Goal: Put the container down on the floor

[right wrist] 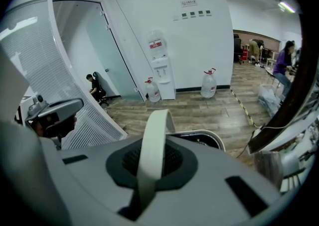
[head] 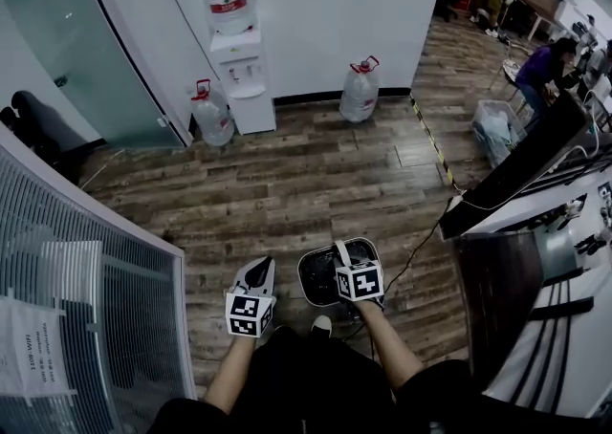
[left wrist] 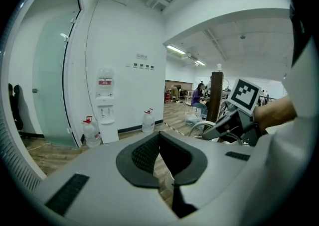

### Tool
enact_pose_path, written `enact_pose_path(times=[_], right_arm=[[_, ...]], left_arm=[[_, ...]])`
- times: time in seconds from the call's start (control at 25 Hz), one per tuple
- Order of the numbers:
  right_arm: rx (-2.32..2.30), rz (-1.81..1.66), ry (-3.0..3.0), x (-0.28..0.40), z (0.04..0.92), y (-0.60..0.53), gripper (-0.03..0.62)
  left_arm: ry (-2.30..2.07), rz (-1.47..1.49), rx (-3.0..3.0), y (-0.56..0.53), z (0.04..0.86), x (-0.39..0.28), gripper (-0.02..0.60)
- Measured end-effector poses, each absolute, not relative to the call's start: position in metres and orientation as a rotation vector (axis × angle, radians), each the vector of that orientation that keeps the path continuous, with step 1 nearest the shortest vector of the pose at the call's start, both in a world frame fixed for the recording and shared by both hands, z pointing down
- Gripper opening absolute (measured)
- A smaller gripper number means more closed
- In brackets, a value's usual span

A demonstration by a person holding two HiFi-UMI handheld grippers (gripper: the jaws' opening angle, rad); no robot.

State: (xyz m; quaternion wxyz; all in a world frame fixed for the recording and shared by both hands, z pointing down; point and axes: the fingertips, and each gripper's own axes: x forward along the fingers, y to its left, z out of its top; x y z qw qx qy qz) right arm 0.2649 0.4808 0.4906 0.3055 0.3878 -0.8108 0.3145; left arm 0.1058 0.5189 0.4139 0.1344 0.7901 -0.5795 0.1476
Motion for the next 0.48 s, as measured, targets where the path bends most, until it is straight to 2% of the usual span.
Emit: enact_pose_path(times=[0.48], right_arm=[[1.044, 0.872, -2.121, 0.289, 0.503, 0.432, 0.011]], left_arm=[[-1.648, 0.416, 2.32, 0.455, 0.417, 0.129, 0.014]])
